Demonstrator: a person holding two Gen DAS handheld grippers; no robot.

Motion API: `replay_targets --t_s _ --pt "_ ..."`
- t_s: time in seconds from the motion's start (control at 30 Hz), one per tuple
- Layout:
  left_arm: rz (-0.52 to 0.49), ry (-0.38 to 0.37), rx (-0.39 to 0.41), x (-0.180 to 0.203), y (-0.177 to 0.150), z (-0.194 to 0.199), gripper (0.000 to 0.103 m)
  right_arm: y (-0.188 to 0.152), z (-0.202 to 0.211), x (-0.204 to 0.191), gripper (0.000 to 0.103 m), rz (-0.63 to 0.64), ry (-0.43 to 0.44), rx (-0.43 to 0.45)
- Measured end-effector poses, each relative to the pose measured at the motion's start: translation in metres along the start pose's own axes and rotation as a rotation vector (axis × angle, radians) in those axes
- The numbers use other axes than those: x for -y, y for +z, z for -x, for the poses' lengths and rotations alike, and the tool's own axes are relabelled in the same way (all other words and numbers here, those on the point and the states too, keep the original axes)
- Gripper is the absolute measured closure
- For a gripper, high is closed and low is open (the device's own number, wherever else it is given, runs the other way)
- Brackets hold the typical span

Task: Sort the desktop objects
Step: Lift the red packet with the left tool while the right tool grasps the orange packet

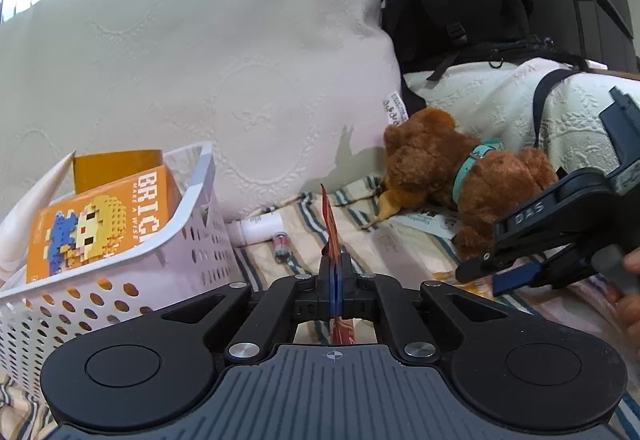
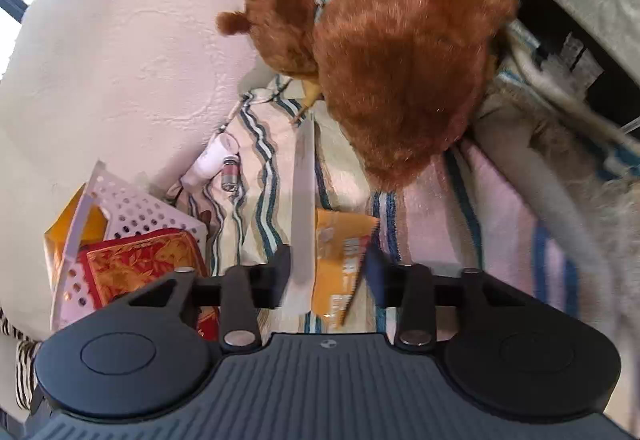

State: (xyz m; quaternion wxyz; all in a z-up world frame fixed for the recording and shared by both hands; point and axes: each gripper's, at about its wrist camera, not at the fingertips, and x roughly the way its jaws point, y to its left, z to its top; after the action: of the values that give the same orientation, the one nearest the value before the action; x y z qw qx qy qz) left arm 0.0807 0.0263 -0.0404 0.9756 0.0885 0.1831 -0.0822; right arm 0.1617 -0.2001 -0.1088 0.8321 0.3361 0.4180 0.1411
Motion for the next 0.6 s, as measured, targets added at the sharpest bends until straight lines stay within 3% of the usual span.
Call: replay_targets --t_s 0.03,0.1,0.17,0.43,0.6 --pt "0.004 0.001 0.0 -0.001 -0.001 0.0 0.103 -0.001 -0.003 0.001 0.074 -0.009 -0.001 0.0" --pt "0.012 0.002 -0.002 -0.004 -0.002 0.001 0.103 -0.002 -0.007 0.003 0.096 -0.019 -0.019 0.01" --pt "0.017 0.005 -0.002 -0.006 -0.004 0.002 0.103 -0.003 -0.006 0.006 0.103 -0.021 -0.02 0.022" --pt "0.035 -0.003 -0.008 -0.011 -0.001 0.005 0.103 0.007 0.035 -0.009 0.103 0.075 -0.032 0.137" --pt "0.016 -0.025 0.041 -0.002 0.013 0.022 0.103 0.019 0.068 -0.027 0.103 0.136 -0.02 0.206"
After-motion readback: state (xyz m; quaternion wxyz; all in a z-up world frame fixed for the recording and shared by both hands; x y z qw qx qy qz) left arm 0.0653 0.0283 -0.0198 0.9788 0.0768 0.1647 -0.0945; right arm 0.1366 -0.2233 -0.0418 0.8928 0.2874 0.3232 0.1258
